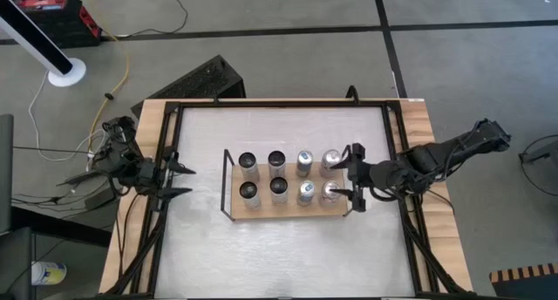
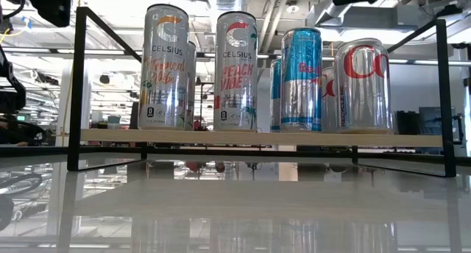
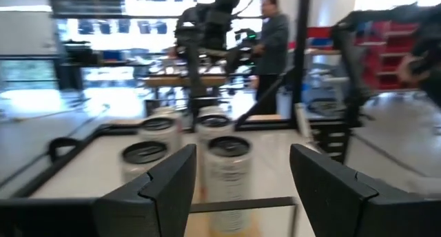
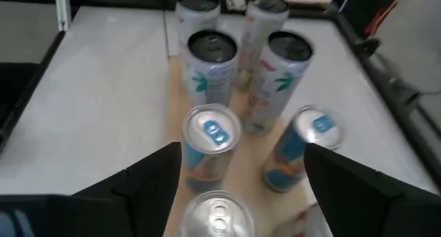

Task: Place canned beverage on shelf
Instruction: Return to Home Position

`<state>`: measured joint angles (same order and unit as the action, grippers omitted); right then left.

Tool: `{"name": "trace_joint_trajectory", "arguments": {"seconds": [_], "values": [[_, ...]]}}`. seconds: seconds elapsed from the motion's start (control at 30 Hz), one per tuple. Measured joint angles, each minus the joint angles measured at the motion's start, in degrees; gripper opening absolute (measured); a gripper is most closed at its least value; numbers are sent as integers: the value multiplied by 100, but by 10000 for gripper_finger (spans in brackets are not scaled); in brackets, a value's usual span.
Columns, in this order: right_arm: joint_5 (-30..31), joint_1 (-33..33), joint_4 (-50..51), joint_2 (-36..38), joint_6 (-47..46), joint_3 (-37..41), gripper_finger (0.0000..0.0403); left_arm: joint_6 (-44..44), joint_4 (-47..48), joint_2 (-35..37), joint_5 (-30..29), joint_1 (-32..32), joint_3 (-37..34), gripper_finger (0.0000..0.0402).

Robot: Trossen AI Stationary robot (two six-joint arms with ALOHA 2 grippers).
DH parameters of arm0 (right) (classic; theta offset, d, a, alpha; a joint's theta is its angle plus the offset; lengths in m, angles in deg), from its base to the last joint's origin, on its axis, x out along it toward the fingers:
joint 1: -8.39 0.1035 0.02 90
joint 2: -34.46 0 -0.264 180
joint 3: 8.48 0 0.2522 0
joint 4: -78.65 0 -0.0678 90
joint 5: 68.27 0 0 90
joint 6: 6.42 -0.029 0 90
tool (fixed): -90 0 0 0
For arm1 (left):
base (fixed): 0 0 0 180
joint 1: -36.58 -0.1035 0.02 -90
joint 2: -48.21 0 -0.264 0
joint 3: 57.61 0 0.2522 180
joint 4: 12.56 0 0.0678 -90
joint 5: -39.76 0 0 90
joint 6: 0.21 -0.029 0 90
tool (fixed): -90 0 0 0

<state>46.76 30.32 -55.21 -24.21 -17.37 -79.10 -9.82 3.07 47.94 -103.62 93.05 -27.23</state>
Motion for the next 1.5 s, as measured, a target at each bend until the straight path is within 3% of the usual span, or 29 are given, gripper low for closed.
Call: {"name": "trace_joint_trajectory", "arguments": {"seconds": [0.23, 0.43, 0.53, 0.8, 1.0, 1.17, 1.33, 1.5], "values": [[312, -154, 384, 858, 93, 5, 299, -535, -146, -1, -552, -196, 0, 219], [513, -314, 194, 1841, 90, 480, 247, -958, -558, 1, -706, -629, 3, 219], [517, -390, 52, 2279, 55, 914, 198, -1064, -577, 1, -709, -835, 60, 219], [502, -468, -536, 3295, 395, 2142, 21, -1272, -767, 1, -709, -1703, 260, 219], [463, -685, -648, 4217, 484, 2721, 35, -822, -531, 4, -65, -2473, 260, 219], [124, -847, -595, 5061, 554, 3031, 15, -307, -172, 1, 404, -3092, 260, 219], [-136, -937, -790, 5675, 593, 3238, 20, 421, 499, 1, 1254, -3624, 245, 219], [-244, -936, -1081, 5840, 467, 3632, 22, 1037, 834, 0, 2197, -3961, -50, 219]]}}
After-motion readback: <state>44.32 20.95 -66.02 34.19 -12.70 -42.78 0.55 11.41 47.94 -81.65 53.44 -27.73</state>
